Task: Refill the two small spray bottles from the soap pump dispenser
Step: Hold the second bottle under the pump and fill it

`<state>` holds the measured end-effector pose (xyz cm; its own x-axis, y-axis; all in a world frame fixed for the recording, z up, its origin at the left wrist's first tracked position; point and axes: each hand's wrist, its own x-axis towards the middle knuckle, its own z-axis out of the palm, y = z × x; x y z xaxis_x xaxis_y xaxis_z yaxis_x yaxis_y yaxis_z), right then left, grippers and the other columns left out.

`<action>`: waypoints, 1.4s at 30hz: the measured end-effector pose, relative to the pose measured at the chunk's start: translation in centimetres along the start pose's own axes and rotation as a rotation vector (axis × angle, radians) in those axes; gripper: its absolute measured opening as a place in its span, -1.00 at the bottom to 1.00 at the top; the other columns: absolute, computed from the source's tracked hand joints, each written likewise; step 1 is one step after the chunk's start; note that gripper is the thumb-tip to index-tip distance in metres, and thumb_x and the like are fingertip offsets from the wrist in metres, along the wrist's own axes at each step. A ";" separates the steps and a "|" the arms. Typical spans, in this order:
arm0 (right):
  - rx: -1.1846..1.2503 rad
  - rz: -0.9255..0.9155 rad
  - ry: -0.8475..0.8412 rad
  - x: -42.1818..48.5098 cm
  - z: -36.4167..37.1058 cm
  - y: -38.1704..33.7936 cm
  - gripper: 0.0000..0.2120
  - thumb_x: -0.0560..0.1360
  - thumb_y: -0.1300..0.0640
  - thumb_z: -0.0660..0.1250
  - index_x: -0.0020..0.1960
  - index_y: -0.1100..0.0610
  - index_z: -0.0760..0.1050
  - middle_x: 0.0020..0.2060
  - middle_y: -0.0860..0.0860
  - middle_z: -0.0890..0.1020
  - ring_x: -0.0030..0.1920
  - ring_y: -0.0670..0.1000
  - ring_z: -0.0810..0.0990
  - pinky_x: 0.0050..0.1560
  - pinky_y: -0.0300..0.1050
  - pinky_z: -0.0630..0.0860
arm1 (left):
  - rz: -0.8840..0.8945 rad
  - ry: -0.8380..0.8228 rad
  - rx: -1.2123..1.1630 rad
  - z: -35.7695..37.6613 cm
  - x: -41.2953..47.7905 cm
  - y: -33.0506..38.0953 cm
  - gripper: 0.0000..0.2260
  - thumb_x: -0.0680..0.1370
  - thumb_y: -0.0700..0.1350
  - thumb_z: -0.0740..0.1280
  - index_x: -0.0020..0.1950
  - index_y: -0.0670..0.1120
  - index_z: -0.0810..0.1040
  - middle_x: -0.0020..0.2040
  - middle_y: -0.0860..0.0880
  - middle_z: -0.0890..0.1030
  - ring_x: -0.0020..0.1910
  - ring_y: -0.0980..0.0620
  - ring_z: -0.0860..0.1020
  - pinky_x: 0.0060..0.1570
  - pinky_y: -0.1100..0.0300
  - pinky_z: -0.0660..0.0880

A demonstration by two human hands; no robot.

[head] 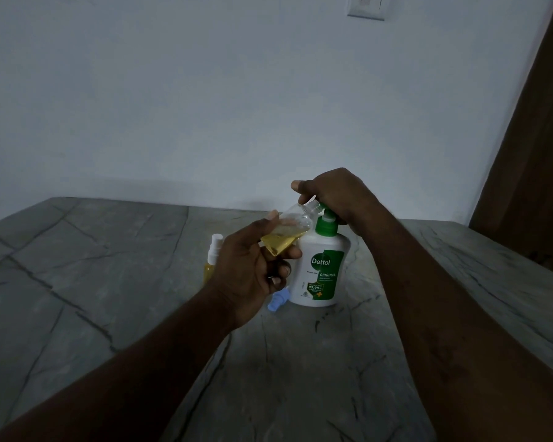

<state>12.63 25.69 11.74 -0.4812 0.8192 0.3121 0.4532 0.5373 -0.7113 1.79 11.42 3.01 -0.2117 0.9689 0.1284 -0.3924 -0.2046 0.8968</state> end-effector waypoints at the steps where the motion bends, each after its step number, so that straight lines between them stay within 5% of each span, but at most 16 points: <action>1: -0.005 -0.019 0.026 0.0 -0.1 -0.1 -0.65 0.54 -0.17 0.40 -0.16 0.11 0.72 -0.32 -0.08 0.62 -0.30 -0.09 0.54 -0.23 -0.16 0.44 | -0.002 -0.004 -0.001 0.1 0.0 0.0 -0.57 0.61 0.14 0.22 0.31 -0.12 0.59 -0.24 -0.10 0.59 -0.39 0.05 0.42 -0.43 0.22 0.27; 17: 0.094 0.089 -0.081 0.2 0.3 0.6 -0.65 0.47 -0.21 0.45 -0.20 0.08 0.71 -0.27 0.02 0.65 -0.29 0.01 0.55 -0.26 -0.12 0.43 | -0.003 0.012 -0.011 0.0 -0.2 0.0 -0.60 0.60 0.12 0.23 0.24 -0.13 0.62 -0.25 -0.12 0.59 -0.39 0.03 0.42 -0.40 0.20 0.26; 35: 0.049 -0.002 -0.011 0.0 -0.3 -0.1 -0.63 0.53 -0.20 0.40 -0.14 0.10 0.71 -0.31 -0.05 0.62 -0.32 -0.07 0.53 -0.27 -0.16 0.42 | 0.008 -0.010 0.006 0.1 0.0 0.2 -0.59 0.63 0.14 0.20 0.28 -0.10 0.60 -0.21 -0.11 0.60 -0.38 0.04 0.41 -0.38 0.19 0.26; 42: 0.064 0.130 -0.052 0.8 0.2 0.7 -0.55 0.36 -0.25 0.53 -0.04 0.13 0.70 -0.16 0.05 0.71 -0.23 0.05 0.60 -0.17 -0.08 0.51 | -0.002 0.021 -0.001 -0.1 0.0 0.1 -0.63 0.61 0.13 0.23 0.16 -0.09 0.67 -0.24 -0.11 0.59 -0.40 0.05 0.41 -0.39 0.18 0.23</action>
<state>12.40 26.68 11.34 -0.4606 0.8686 0.1827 0.4664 0.4120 -0.7828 1.70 11.34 3.09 -0.2301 0.9660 0.1176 -0.3933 -0.2028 0.8967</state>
